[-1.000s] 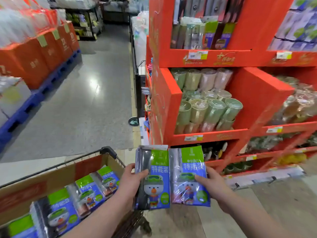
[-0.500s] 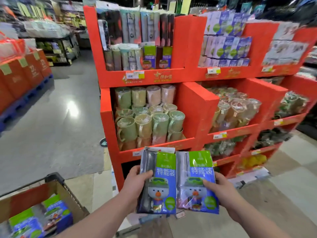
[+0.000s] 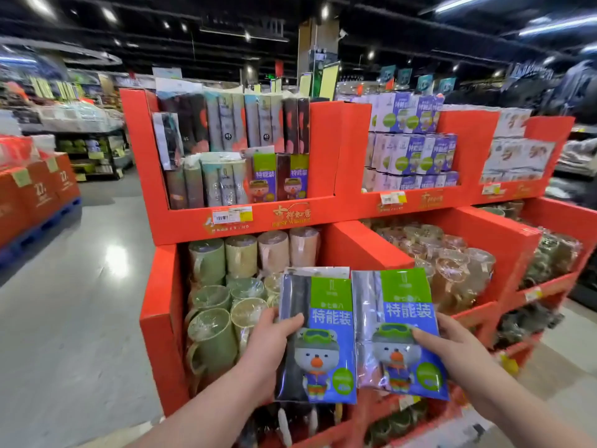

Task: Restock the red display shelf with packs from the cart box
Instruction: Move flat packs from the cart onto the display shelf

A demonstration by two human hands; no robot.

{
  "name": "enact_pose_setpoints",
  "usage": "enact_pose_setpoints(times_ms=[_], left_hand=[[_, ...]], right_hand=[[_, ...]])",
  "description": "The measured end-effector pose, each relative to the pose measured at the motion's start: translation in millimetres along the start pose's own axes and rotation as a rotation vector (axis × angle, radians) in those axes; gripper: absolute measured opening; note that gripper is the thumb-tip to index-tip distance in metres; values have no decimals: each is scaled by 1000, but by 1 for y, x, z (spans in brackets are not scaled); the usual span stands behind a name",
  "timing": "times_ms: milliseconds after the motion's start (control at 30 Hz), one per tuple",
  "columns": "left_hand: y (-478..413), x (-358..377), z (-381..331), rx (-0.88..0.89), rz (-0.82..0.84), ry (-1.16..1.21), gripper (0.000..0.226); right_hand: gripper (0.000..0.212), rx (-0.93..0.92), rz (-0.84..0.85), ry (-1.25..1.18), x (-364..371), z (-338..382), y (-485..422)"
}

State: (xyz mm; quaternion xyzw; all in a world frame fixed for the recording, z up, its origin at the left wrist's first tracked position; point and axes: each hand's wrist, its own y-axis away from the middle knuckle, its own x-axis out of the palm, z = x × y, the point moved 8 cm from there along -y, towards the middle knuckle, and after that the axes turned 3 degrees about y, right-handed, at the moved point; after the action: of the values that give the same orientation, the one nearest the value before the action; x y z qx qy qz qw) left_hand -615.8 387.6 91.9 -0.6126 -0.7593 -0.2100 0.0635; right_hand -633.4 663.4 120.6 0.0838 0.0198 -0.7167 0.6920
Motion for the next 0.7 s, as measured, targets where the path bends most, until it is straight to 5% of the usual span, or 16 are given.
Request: enact_pose_setpoints(times_ms=[267, 700], left_hand=[[-82, -17, -107, 174, -5, 49, 19], [-133, -95, -185, 367, -273, 78, 27]], right_hand=[[20, -193, 39, 29, 72, 102, -129], [12, -433, 198, 145, 203, 222, -289]])
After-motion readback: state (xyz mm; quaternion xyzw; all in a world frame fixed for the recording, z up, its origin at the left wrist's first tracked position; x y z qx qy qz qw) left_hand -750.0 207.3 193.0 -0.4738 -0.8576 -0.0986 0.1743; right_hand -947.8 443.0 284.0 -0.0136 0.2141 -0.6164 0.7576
